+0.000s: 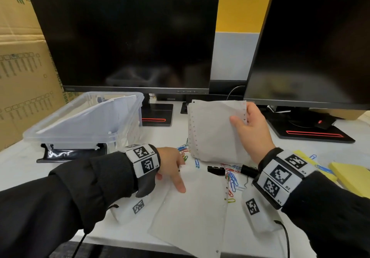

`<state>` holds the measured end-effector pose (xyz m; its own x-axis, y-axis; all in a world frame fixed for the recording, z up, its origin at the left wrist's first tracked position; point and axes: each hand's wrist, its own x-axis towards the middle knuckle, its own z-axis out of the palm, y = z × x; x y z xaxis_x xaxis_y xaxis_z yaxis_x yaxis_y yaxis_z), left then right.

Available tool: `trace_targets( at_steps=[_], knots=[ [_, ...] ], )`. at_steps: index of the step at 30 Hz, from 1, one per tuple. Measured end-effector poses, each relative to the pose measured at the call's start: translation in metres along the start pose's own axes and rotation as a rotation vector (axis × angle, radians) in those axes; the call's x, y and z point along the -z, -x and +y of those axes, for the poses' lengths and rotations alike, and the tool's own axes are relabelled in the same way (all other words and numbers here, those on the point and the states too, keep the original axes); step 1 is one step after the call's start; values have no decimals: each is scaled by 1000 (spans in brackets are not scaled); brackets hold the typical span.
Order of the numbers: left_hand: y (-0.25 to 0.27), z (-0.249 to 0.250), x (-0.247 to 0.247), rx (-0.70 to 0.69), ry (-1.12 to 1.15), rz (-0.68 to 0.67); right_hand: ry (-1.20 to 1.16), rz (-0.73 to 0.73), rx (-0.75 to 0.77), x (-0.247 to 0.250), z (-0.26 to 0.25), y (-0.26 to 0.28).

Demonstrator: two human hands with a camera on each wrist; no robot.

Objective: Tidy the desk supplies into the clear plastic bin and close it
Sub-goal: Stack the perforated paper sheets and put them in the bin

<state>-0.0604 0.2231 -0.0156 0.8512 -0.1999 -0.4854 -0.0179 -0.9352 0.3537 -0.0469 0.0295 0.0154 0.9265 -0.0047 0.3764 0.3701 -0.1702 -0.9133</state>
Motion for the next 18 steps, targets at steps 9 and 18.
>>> trace_targets(
  at_steps=[9, 18],
  knots=[
    [44, 1, 39, -438, 582, 661, -143, -55, -109, -7, -8, 2],
    [24, 2, 12, -421, 1039, 887, -388, -178, -259, -35, -8, 13]
  ],
)
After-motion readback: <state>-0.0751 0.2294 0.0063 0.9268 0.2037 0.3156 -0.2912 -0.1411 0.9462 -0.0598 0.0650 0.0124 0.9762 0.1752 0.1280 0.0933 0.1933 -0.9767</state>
